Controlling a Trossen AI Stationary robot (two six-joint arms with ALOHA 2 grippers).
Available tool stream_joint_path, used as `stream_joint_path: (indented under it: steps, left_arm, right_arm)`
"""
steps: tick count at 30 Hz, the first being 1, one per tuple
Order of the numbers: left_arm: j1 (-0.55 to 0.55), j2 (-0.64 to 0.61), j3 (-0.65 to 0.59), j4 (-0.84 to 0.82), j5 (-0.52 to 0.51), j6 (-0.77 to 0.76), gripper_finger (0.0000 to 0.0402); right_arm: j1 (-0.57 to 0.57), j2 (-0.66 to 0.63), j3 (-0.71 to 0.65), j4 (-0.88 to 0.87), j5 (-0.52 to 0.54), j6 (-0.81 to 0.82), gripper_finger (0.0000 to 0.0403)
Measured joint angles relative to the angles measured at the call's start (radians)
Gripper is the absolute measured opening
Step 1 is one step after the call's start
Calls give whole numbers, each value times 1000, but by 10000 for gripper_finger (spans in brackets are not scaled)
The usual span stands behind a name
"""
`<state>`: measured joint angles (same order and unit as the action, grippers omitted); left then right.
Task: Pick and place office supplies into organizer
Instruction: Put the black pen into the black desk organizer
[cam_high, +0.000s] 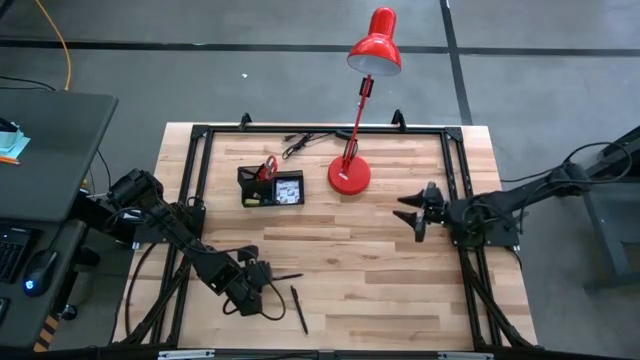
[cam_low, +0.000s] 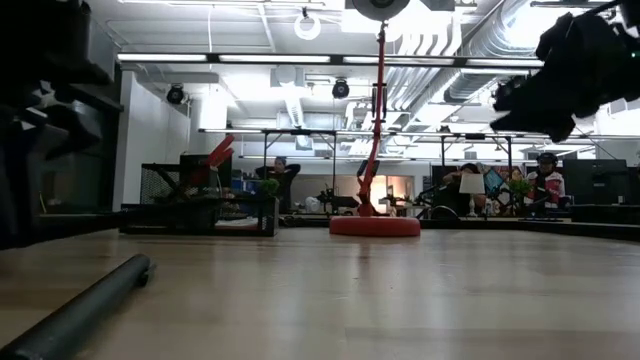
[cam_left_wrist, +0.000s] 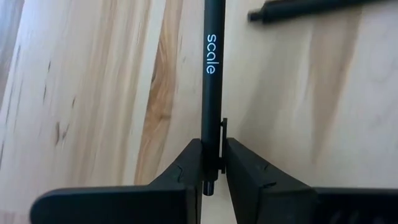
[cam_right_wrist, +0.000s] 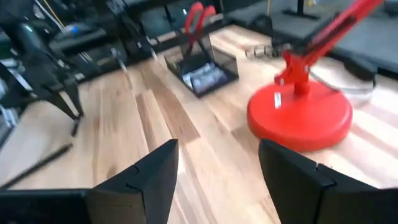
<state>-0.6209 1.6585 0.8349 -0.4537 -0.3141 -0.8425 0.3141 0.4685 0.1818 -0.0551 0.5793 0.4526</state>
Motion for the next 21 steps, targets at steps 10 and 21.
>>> stream_joint_path:
  steps: [10, 21]
  left_arm:
    - [0, -2, 0, 128, -79, 29, 36]
    - [4, -3, 1, 259, -190, 87, 37]
  right_arm:
    - [0, 224, -1, 230, -254, -12, 216]
    - [3, 663, 0, 743, -362, -112, 216]
